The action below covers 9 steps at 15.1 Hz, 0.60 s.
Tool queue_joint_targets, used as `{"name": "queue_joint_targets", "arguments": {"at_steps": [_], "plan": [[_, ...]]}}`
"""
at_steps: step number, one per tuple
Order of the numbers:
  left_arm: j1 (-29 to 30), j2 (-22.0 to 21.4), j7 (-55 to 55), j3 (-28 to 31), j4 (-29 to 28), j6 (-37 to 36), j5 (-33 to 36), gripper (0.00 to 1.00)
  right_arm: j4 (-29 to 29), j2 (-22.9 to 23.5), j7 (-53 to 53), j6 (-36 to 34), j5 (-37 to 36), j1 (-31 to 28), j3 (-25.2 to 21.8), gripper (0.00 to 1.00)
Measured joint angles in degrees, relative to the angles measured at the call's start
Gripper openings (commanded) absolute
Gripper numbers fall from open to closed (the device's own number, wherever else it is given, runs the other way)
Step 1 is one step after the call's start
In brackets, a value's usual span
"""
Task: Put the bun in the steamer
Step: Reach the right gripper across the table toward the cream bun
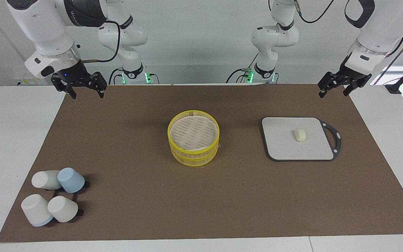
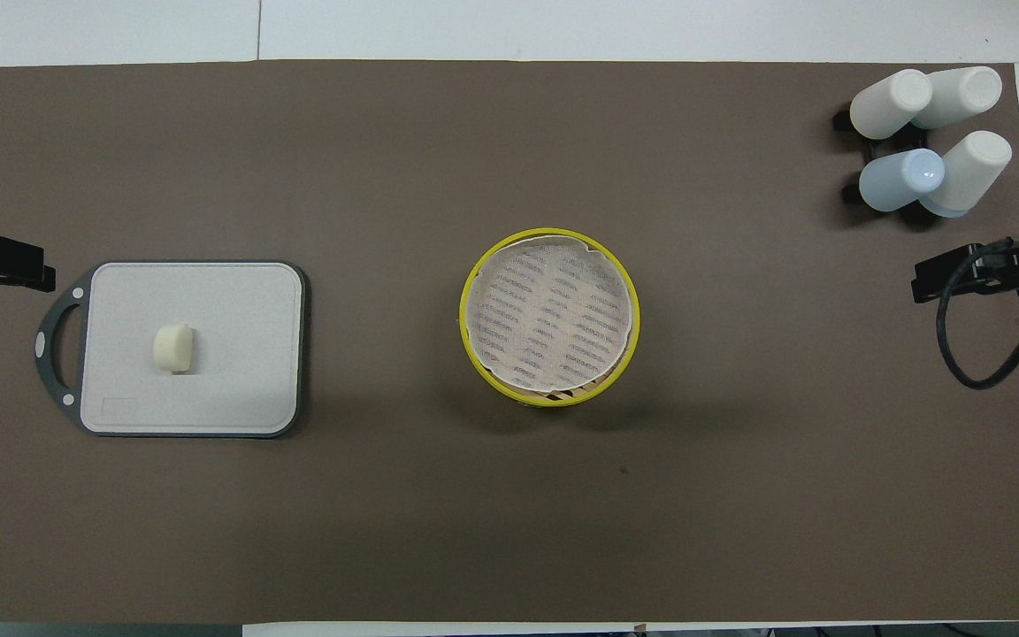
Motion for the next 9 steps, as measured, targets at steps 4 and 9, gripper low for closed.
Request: {"name": "queue_joint_targets", "arguments": {"at_steps": [4,9], "plan": [[0.1,0.0,0.0,0.1,0.0,0.0,0.0,1.00,0.0,0.0,1.1,0.1,0.0,0.0,0.2,1.00],[0.1,0.0,0.0,0.1,-0.2,0.0,0.0,1.00,0.1,0.6,1.3,2.9,1.8,0.6,3.3,1.00]]}}
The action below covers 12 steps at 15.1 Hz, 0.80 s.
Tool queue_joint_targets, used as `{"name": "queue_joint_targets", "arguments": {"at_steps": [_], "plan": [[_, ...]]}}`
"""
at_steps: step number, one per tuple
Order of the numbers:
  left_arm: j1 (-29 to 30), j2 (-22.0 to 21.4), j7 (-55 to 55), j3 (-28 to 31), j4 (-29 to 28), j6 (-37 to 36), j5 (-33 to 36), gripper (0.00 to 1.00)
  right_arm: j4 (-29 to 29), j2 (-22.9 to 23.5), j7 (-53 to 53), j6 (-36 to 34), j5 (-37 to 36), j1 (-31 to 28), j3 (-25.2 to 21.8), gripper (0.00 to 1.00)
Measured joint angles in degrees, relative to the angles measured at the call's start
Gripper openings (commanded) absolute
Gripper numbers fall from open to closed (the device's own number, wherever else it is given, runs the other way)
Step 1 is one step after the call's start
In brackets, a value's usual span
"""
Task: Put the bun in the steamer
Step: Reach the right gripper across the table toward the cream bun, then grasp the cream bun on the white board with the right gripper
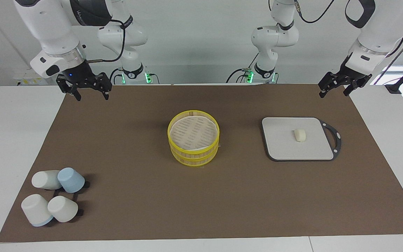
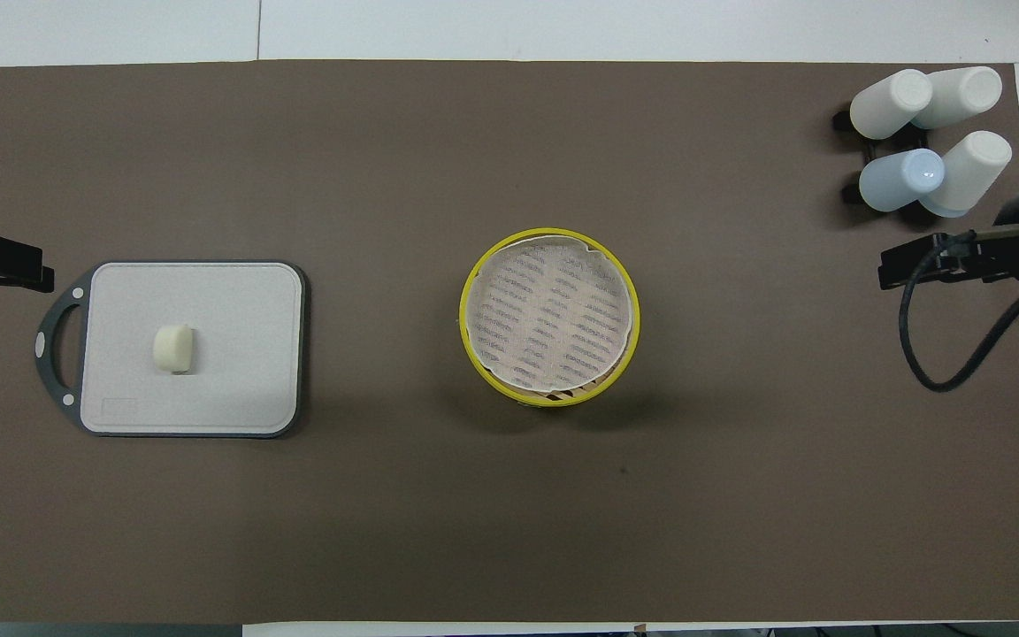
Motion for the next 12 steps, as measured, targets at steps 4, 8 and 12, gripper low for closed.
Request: {"name": "queue_joint_targets", "arguments": {"at_steps": [4,8,12], "plan": [[0.0,-0.6,0.0,0.1,-2.4,0.8,0.0,1.00,12.3,11.4,16.8,-3.9,0.1,10.5,2.2,1.00],[1.5,-3.4,1.6,0.3,-15.0,10.9,0.0,1.00,21.8,24.6,34.2,4.1,0.0,22.9,2.5,1.00],[3.5,-4.0,5.1,0.5,-30.9,25.8,0.0,1.00,23.0,30.9,38.7,9.9,-2.3,29.0,2.2,1.00]]}}
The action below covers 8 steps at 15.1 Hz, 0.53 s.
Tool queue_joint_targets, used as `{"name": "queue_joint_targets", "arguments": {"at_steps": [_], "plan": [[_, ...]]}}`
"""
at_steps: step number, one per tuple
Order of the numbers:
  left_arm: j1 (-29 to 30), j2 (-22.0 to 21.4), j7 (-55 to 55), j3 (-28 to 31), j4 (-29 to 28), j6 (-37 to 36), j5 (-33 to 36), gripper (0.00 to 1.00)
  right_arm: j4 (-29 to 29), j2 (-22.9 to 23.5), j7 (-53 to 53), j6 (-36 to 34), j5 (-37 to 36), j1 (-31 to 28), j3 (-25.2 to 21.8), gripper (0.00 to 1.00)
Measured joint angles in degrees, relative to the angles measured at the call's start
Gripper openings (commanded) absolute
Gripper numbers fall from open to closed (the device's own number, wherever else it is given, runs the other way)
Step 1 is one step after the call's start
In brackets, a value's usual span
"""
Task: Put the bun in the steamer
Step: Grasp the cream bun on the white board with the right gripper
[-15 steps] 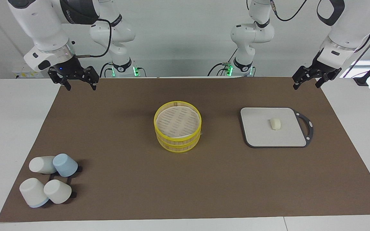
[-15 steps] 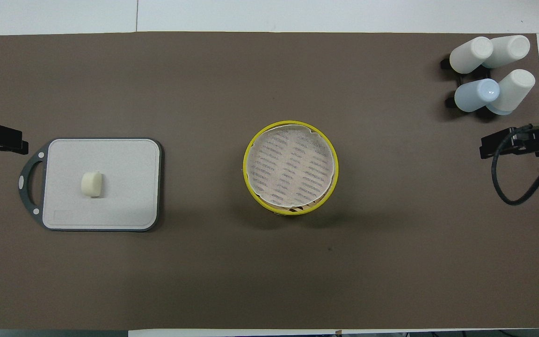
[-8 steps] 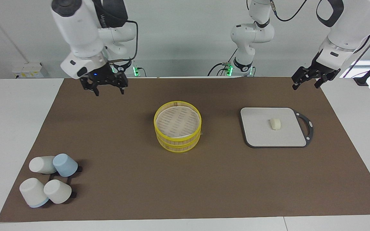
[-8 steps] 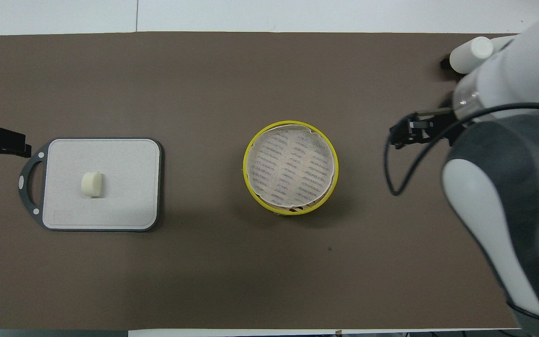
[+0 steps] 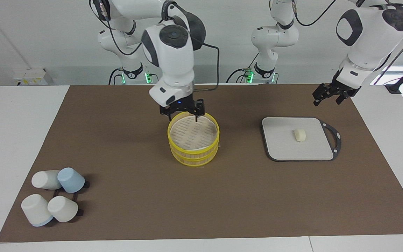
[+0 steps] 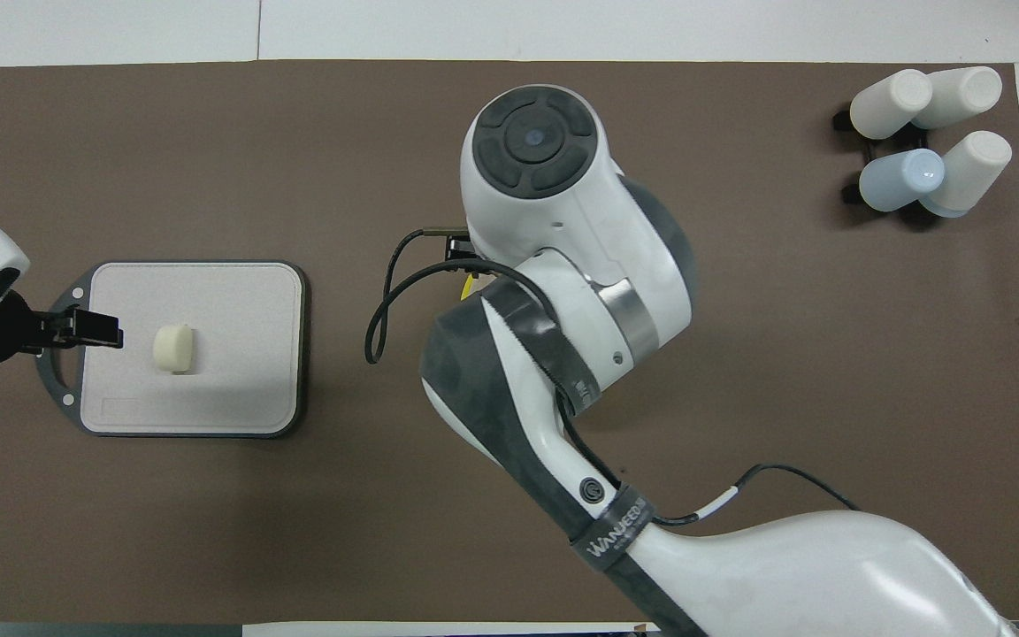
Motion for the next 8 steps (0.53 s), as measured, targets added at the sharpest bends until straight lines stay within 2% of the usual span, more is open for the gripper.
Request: {"name": "queue_joint_targets", "arguments": {"at_steps": [3,8], "plan": [[0.0,1.1,0.3,-0.3,-9.6,11.7,0.0,1.00,-1.7,1.9,1.7,4.8,-1.7,3.4,0.0,1.00],[-1.2,5.0,4.9,-1.0,-11.6,18.3,0.0,1.00,-8.5,2.0,1.8,12.9,-1.8,5.7,0.0,1.00]]}}
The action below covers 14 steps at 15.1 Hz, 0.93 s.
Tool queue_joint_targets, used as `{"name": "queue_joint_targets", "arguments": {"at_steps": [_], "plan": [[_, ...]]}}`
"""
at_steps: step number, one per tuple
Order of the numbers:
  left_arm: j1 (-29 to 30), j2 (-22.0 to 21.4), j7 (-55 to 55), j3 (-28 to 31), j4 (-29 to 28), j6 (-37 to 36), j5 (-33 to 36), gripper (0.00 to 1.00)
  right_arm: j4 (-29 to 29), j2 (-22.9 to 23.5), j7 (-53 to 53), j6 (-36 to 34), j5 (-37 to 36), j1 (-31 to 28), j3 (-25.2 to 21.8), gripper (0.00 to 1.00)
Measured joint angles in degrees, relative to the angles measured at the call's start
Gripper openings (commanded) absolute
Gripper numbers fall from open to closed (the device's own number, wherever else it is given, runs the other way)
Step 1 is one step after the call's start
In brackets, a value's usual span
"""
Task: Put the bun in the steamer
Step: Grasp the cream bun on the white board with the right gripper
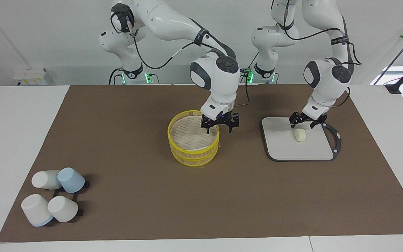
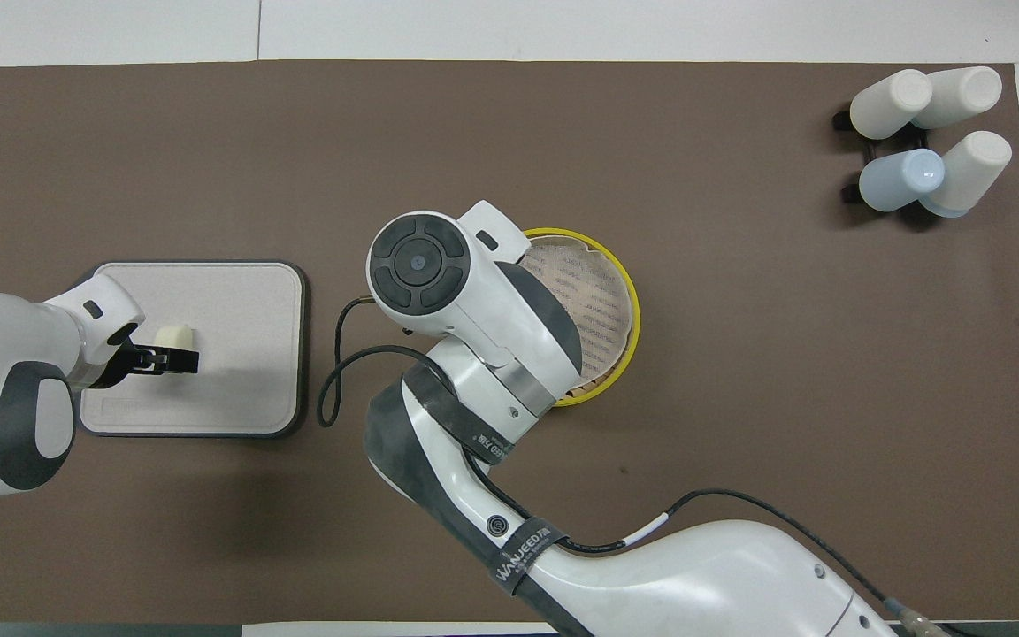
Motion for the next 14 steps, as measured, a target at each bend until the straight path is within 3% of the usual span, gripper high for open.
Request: {"name": "queue_joint_targets", "arguments": {"at_steps": [1,4,5,7,11,12,14], "plan": [[-0.1,0.4,1.1,-0.1,0.0,0.9,0.0,1.00,-1.2,-0.1,0.0,1.2,0.0,0.5,0.0,0.88],[-0.1,1.5,3.9,0.0,0.0,2.8,0.0,0.97,-3.4,-0.7,0.0,2.7,-0.1,0.9,0.0,0.38],[-0.1,1.8,4.4,0.0,0.0,3.6,0.0,0.96,-3.8,-0.9,0.0,2.9,-0.1,0.9,0.0,0.29],[-0.1,2.4,4.7,-0.1,0.0,4.7,0.0,0.85,-4.4,-1.4,0.0,2.9,-0.1,0.9,-0.1,0.00],[-0.1,2.9,4.9,-0.1,0.0,5.8,0.0,0.36,-5.5,-2.2,-0.3,2.8,-0.3,0.8,-0.2,0.00],[-0.1,2.9,4.9,0.0,0.0,5.8,0.0,0.28,-5.6,-2.3,-0.7,2.8,-0.3,0.7,-0.2,0.00],[-0.1,2.9,4.9,0.0,0.1,5.9,0.0,0.28,-5.7,-2.4,-0.8,2.7,-0.3,0.7,-0.3,0.00]]}}
